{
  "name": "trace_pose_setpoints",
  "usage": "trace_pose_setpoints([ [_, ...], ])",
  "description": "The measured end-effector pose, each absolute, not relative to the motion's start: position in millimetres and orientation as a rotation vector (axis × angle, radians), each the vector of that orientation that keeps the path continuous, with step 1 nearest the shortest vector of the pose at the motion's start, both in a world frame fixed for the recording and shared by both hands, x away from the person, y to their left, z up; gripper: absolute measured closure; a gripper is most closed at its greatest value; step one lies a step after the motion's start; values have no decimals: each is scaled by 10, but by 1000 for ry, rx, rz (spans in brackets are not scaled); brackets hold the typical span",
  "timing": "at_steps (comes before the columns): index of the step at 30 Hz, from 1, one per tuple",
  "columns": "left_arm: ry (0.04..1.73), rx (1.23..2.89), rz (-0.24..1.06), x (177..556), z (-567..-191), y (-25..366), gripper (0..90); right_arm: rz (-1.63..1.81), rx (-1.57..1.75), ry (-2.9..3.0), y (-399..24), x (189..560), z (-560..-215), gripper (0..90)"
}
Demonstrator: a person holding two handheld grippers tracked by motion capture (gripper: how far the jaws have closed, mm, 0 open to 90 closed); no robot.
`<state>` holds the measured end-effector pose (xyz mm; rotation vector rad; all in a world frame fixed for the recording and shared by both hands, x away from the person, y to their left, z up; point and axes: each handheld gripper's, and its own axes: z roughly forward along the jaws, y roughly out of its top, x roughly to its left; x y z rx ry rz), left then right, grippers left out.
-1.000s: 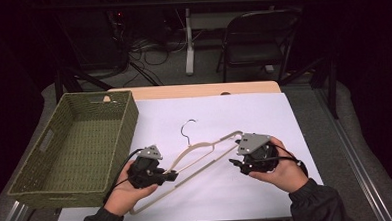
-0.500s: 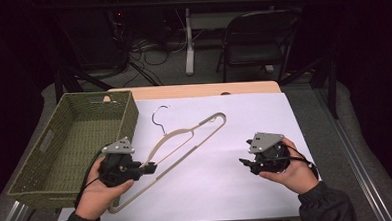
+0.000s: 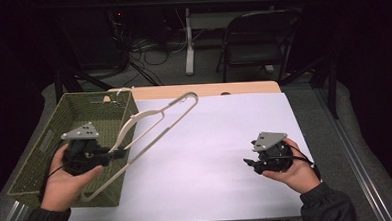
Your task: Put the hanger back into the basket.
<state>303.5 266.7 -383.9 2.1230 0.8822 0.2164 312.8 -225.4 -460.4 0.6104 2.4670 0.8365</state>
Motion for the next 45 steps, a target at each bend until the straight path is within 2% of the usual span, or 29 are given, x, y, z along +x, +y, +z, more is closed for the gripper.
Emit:
trace_pose_setpoints([
  [11,1006,2062,310,3212,-3705,3281,872,833,655,2475,-2350,3164,-4671,371],
  [24,1107,2046,379,3364,-3803,3844,872,829,686,2455,-2382,3191,-4706,371],
  [45,1197,2008,398,3455,-3990,4257,872,823,705,2448,-2419,3194,-4754,371],
])
